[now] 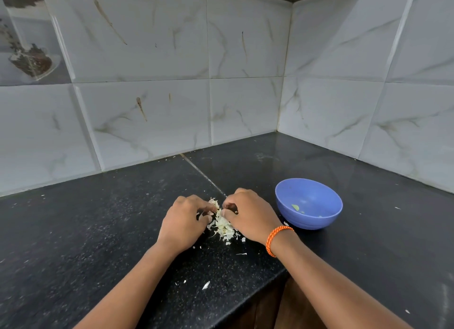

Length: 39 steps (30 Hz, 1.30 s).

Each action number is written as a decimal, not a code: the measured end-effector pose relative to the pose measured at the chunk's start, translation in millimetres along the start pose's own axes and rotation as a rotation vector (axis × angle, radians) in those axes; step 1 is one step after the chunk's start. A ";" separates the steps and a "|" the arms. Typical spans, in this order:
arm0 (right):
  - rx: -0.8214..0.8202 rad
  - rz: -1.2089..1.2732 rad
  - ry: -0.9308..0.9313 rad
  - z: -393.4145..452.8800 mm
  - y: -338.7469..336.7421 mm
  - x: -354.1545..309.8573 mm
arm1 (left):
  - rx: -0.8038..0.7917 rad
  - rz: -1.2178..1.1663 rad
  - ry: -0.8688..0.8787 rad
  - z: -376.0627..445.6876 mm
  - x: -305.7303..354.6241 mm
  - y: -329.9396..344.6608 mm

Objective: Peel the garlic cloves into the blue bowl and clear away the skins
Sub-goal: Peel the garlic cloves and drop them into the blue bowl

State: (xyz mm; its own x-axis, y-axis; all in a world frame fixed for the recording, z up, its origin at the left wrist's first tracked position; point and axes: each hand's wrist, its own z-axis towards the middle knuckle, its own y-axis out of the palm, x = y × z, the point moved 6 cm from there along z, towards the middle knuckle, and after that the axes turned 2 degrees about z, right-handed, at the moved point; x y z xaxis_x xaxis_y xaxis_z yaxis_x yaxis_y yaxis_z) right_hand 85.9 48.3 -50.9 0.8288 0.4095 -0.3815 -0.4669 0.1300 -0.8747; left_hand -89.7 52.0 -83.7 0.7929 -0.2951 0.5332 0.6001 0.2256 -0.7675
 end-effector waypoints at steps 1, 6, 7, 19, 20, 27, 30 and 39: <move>-0.004 -0.018 0.001 1.1 4.0 -0.9 | 0.000 0.032 0.003 0.3 0.0 1.1; -0.081 -0.010 0.036 3.1 20.2 -2.2 | 0.026 0.127 -0.011 0.1 -1.4 3.6; -0.080 0.006 0.034 3.6 21.2 -2.8 | 0.041 0.147 -0.027 0.0 -1.6 2.2; 0.153 0.344 0.015 10.0 -5.1 1.7 | 0.275 -0.030 -0.032 -3.8 2.7 -19.6; 0.183 0.344 0.008 9.7 -7.0 1.7 | 0.282 -0.072 -0.027 -4.1 3.1 -20.2; 0.000 0.130 -0.022 4.1 4.3 -1.8 | 0.275 -0.324 -0.059 -4.0 1.1 -20.3; 0.101 0.168 -0.018 3.0 -2.5 0.6 | 0.255 -0.340 -0.070 -2.8 1.7 -19.2; 0.241 0.472 -0.006 -0.2 -5.7 2.5 | 0.213 -0.664 -0.104 -7.4 12.7 -13.7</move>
State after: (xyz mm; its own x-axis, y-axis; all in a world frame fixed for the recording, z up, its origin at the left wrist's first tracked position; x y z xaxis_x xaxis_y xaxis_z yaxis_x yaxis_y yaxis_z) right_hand 90.6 48.4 -46.9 0.5101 0.4783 -0.7148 -0.8468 0.1337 -0.5148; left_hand -88.7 38.3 -69.1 0.2513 -0.3458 0.9040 0.9600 0.2085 -0.1871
